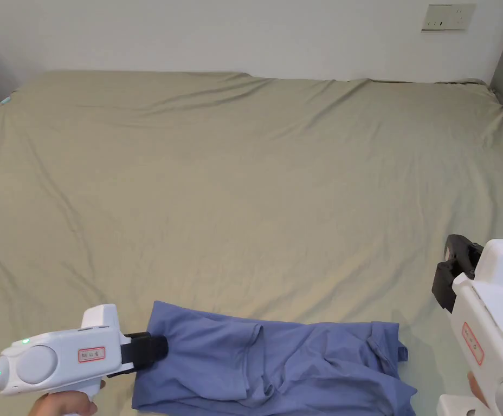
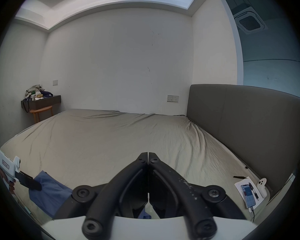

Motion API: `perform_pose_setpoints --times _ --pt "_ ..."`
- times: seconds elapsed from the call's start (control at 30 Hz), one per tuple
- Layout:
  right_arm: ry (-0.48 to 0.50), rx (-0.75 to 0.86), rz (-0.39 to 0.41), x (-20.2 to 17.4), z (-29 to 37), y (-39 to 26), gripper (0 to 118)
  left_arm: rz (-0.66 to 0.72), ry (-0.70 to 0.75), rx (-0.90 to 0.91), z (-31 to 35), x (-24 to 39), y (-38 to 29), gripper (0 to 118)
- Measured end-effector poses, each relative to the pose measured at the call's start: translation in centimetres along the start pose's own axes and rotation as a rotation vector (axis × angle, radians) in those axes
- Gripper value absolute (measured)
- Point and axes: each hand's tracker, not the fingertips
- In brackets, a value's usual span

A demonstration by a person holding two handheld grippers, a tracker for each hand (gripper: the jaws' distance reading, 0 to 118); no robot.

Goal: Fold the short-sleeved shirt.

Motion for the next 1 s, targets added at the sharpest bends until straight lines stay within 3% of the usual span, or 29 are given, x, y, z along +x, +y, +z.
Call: perform_pose_setpoints --times 0.17,0.33,0.53,0.73,1.0 --pt "0.021 0.018 -0.006 -0.4 0.1 0.2 1 0.010 0.105 0.043 3.6 -2.7 1.2 7" --pt "0.044 0.016 -0.004 -0.6 0.2 0.0 2 -0.003 0.193 0.055 6.1 -1.5 1.3 7" --pt "0.045 0.019 -0.010 -0.1 0.4 0.0 2 -0.205 0.165 0.037 5.4 8.2 1.6 7" --pt "0.032 0.041 -0.024 0.9 1.0 0.2 2 -0.382 0.079 -0.050 0.7 18.0 1.3 7" --pt "0.002 0.061 -0.035 2.6 1.8 0.3 2 -0.452 0.032 -0.217 -8.6 24.7 -2.3 7"
